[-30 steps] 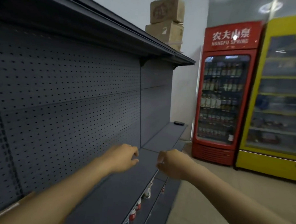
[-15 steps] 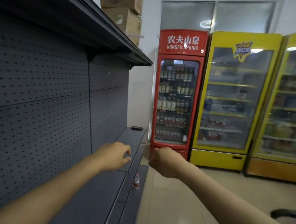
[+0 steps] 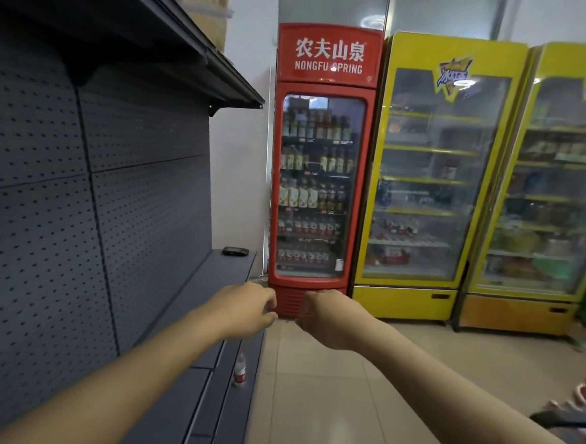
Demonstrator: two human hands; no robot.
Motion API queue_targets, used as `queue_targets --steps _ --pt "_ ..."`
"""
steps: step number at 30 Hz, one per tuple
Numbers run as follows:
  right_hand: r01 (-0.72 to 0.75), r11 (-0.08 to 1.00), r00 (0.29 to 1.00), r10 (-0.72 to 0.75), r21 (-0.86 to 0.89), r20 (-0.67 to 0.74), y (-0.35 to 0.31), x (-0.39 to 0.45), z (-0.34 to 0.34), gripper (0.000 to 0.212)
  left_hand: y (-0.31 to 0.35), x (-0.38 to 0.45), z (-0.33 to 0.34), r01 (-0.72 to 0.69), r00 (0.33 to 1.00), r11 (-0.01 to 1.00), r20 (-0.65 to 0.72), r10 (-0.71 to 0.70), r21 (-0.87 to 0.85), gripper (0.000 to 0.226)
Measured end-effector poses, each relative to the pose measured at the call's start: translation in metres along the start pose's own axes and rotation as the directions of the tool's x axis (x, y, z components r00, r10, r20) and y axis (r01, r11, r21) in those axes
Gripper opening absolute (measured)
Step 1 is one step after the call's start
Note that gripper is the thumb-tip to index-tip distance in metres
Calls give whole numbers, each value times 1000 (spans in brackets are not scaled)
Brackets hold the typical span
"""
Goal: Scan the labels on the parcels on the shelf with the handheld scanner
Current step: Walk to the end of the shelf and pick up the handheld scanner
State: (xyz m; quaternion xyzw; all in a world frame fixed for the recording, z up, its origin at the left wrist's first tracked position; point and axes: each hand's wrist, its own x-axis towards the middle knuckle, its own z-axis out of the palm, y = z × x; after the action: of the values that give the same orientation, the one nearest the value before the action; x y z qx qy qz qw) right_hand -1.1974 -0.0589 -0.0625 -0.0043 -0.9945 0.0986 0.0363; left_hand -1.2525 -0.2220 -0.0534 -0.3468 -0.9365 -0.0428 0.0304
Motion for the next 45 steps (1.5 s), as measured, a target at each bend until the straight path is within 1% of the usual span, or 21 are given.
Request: queue_targets --steps 5,7,11,13,16,20,26,29,30,33,37,45 --pt "-9 1000 1000 9 -2 -3 47 60 -16 22 -4 85 -3 -11 1000 1000 5 11 10 29" --pt "-12 1000 1000 13 -11 24 65 82 -27 24 -6 115 -8 -11 1000 1000 -13 11 10 28" --pt "-50 999 999 50 5 21 94 127 -37 29 -12 164 -6 -25 999 1000 -47 25 -6 30" --pt "-46 999 999 46 -11 28 104 145 -33 29 -18 182 -1 -18 999 1000 -36 18 -7 29" --pt "-21 999 1000 21 -41 -3 117 174 -25 26 -33 210 7 7 1000 1000 -13 -7 -12 31" --pt "-15 1000 1000 15 -10 0 130 222 -15 27 -57 249 15 16 1000 1000 -2 -16 -13 31" --pt "5 998 999 -3 -58 37 144 311 0 16 -105 326 31 29 999 999 18 -28 -35 32" --pt "-20 999 999 21 -30 31 151 360 -2 20 -134 369 32 20 1000 1000 7 -20 -21 31" --pt "-30 999 999 30 -22 23 153 375 -3 25 -144 383 31 18 1000 1000 2 -18 -13 30" --pt "-22 1000 1000 22 -19 20 160 417 -6 33 -171 424 29 12 1000 1000 1 -12 -9 28" --pt "-26 1000 1000 26 -5 6 171 463 -2 34 -195 471 31 2 1000 1000 15 -2 -22 28" --pt "-44 999 999 44 -7 15 206 544 8 32 -217 558 53 -33 998 998 61 36 -44 31"
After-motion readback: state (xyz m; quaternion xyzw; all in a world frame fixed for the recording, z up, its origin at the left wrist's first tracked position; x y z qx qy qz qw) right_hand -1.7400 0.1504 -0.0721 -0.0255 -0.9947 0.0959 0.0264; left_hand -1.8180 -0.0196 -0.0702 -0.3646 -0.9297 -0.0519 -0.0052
